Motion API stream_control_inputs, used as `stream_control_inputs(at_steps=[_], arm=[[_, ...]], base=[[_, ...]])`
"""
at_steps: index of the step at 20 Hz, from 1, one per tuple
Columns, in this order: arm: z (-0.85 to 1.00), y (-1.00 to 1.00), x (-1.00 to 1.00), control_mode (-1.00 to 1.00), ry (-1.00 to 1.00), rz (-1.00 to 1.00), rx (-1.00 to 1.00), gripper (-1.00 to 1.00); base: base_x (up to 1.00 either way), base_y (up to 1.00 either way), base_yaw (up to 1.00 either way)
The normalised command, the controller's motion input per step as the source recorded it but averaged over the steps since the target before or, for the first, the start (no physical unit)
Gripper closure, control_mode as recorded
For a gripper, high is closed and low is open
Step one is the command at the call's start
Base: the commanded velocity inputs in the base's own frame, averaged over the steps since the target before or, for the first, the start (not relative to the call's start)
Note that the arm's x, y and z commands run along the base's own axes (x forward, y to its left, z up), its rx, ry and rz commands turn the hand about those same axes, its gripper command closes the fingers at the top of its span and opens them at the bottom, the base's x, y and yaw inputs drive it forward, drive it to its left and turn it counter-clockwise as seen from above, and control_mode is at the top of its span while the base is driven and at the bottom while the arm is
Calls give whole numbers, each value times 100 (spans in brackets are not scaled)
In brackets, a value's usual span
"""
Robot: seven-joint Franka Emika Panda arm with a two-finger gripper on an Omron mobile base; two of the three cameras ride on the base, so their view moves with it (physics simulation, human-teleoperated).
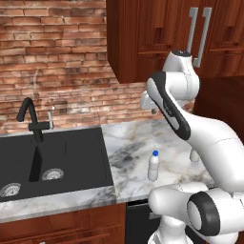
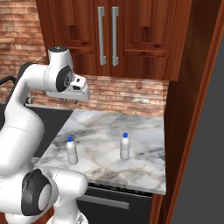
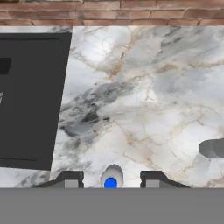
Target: Take the bottled waters from the counter and place them in the freezer to freeze. Close the freezer door after placing the bottles.
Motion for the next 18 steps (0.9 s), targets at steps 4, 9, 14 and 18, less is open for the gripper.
stream_control_inputs(at_steps=[4, 9, 14, 18], arm=[[-22, -17, -5, -100, 0, 0, 3, -100], [-59, -64, -37, -100, -1, 6, 15, -100], [-48, -55, -51, -100, -3, 23, 16, -100], [-34, -35, -43, -100, -3, 34, 12, -100]], base=[[0, 0, 0], [0, 0, 0], [0, 0, 0], [0, 0, 0]])
